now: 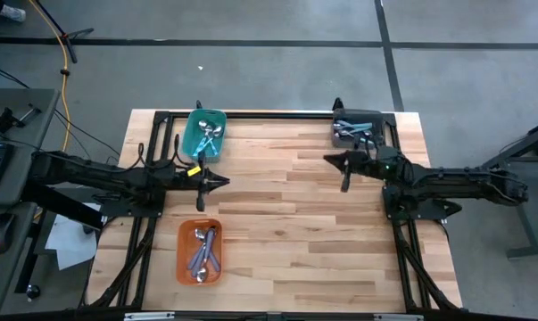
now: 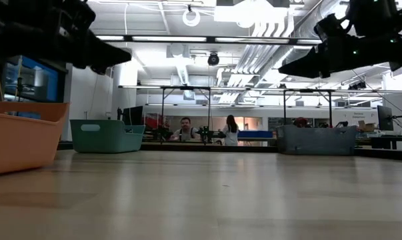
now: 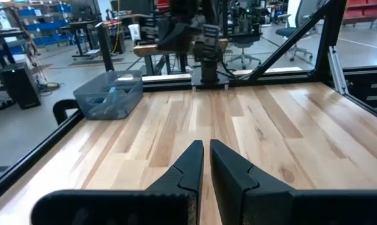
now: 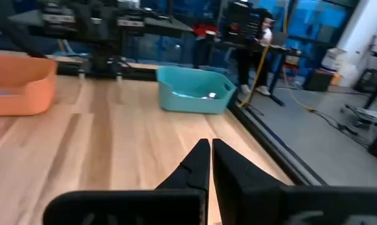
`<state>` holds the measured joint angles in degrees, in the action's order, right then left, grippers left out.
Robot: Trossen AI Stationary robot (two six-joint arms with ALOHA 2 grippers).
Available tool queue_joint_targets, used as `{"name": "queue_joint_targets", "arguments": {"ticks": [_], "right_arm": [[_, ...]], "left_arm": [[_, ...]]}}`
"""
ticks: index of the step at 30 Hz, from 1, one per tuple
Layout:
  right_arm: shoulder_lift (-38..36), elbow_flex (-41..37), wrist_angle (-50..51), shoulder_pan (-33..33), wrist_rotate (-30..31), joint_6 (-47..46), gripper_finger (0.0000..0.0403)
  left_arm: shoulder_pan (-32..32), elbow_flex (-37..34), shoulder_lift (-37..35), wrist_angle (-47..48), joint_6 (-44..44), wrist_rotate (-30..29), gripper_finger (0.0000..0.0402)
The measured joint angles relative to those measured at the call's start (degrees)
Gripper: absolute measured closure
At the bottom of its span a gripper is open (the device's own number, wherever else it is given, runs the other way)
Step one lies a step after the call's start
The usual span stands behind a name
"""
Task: Sort silverware by color (type)
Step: Return to Home Position
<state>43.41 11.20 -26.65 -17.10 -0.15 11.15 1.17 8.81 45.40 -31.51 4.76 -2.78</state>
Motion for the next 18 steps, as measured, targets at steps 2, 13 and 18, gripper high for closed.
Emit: {"name": "queue_joint_targets", "arguments": {"ticks": [2,13,18], "right_arm": [[-1.03,-1.21,-0.61,1.55,0.04,0.37,0.0402],[-14.49,-10.21,-4.07,4.99,0.1,0.98,0.0403],[-21.57,-10.6,2.0,5.26,0.11,1.15,0.0403]], "left_arm": [[0.0,-1.03,-1.99,0.58,0.01,-0.46,0.0383],[0.0,-3.53,-16.58,12.2,0.89,-0.62,0.0383],[0.0,-3.53,-23.91,19.29,0.44,-1.08,0.0383]]}}
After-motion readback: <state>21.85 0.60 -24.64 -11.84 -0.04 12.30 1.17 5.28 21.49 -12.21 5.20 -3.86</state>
